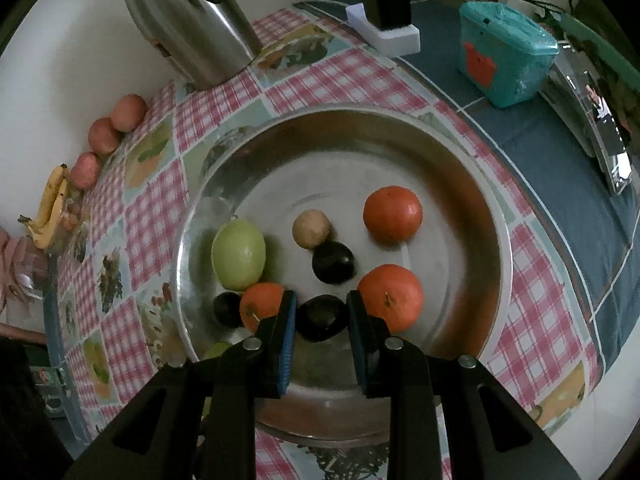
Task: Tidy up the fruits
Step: 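Lower the plum onto the plate and open the right tool while the left tool brings the pear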
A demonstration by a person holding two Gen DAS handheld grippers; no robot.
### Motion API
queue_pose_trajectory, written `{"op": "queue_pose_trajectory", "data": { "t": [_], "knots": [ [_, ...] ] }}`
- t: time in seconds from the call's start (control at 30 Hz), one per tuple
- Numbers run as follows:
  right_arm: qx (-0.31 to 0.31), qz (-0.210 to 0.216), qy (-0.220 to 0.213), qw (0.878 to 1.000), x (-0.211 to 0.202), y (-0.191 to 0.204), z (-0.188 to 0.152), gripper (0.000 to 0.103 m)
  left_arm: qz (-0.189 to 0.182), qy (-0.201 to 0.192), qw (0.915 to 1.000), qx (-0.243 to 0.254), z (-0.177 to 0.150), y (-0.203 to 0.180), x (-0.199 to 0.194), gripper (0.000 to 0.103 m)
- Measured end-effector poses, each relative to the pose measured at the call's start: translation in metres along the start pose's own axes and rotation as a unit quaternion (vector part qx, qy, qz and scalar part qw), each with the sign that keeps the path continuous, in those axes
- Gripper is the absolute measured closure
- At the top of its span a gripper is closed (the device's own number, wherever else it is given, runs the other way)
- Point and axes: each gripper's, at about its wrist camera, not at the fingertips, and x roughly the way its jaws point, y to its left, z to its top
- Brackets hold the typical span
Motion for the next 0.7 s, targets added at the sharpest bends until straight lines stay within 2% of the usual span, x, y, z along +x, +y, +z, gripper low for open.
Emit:
{"op": "queue_pose_trajectory", "data": {
  "t": [0.7],
  "knots": [
    [-0.010, -0.015, 0.027, 0.999, 0.012, 0.005, -0.001, 0.076, 0.002, 0.004, 0.9999, 0.011, 0.002, -0.001, 0.003, 0.060]
  ]
}}
